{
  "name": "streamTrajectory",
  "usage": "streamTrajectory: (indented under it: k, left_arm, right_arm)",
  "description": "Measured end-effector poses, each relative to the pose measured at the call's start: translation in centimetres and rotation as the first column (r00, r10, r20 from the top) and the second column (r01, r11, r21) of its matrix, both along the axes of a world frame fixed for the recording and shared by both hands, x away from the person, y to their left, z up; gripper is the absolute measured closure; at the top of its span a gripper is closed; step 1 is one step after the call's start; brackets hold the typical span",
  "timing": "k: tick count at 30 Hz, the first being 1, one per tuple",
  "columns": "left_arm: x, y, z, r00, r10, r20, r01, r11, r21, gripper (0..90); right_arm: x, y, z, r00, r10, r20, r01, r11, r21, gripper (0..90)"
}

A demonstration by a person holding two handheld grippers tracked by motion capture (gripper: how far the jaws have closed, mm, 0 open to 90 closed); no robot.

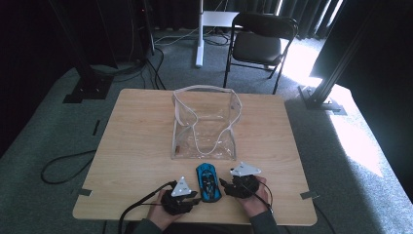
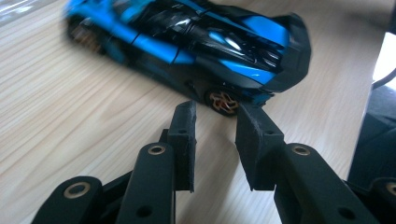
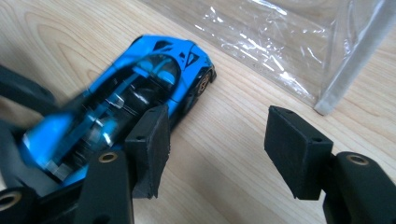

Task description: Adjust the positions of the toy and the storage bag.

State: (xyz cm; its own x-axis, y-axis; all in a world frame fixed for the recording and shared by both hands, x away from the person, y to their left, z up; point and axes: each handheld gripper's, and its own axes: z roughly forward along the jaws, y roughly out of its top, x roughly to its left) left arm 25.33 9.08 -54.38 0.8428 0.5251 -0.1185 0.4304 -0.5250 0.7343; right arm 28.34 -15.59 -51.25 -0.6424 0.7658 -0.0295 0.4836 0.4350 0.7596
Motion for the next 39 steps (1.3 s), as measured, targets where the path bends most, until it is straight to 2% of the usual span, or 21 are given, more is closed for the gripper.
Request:
streamTrajectory:
  k: [2, 5, 11, 15, 18, 21, 26, 30, 32, 34, 36, 39]
  left_arm:
    - [0.1, -1.3, 0.0, 0.9998, -0.019, -0.002, 0.019, 0.9998, -0.003, 68.4]
    - [0.6, -2.7, -0.1, 0.9997, -0.02, -0.017, 0.02, 0.9996, -0.02, 68.4]
    - [2.6, -4.8, -0.2, 0.9988, 0.028, -0.04, -0.03, 0.9987, -0.042, 70.9]
    - [3.5, -5.9, -0.2, 0.9989, 0.02, -0.042, -0.022, 0.9989, -0.042, 70.8]
    - [3.3, -5.8, -0.1, 0.9992, 0.025, -0.032, -0.026, 0.999, -0.037, 65.9]
    - [3.1, -4.8, 0.0, 0.9985, 0.05, -0.024, -0.051, 0.9982, -0.033, 60.7]
    - [2.9, -2.0, 1.1, 0.9949, 0.098, 0.022, -0.097, 0.9949, -0.027, 57.9]
    - [3.2, 0.9, 1.6, 0.9844, 0.161, 0.071, -0.161, 0.9869, -0.004, 55.6]
    - [3.5, 2.3, 1.5, 0.9777, 0.196, 0.076, -0.196, 0.9805, 0.004, 55.1]
    - [3.7, 3.6, 1.4, 0.9716, 0.222, 0.082, -0.224, 0.9744, 0.018, 54.7]
    - [3.8, 4.5, 1.2, 0.9641, 0.248, 0.094, -0.253, 0.9665, 0.044, 54.3]
    - [3.8, 5.4, 0.6, 0.9596, 0.266, 0.091, -0.272, 0.9606, 0.058, 54.2]
  right_arm:
    - [-0.2, -0.3, 0.2, 1.0, -0.003, 0.007, 0.003, 1.0, 0.005, 38.8]
    - [-0.4, -0.7, 0.5, 0.9998, -0.007, 0.016, 0.007, 1.0, 0.015, 38.0]
    - [-0.5, -1.3, 0.3, 0.9999, -0.003, 0.014, 0.003, 1.0, 0.02, 35.1]
    - [-0.4, -1.4, -0.1, 1.0, -0.005, 0.006, 0.005, 1.0, 0.015, 34.1]
    - [-0.3, -1.6, -0.3, 0.9999, -0.006, 0.009, 0.006, 1.0, 0.014, 34.0]
    - [-0.2, -2.0, -0.3, 0.9999, -0.008, 0.013, 0.008, 1.0, 0.017, 34.0]
    - [0.2, -2.5, -0.1, 0.9998, 0.018, 0.009, -0.019, 0.999, 0.036, 36.5]
    - [0.7, -2.5, 0.1, 0.998, 0.06, 0.018, -0.061, 0.997, 0.049, 37.5]
    - [1.0, -2.2, 0.2, 0.9972, 0.071, 0.022, -0.072, 0.997, 0.039, 37.5]
    - [1.4, -2.0, 0.1, 0.9958, 0.091, -0.001, -0.091, 0.995, 0.041, 38.5]
    - [1.6, -1.7, 0.0, 0.9946, 0.103, -0.006, -0.103, 0.994, 0.042, 38.9]
    - [1.6, -1.6, -0.1, 0.9938, 0.111, 0.004, -0.111, 0.993, 0.047, 37.4]
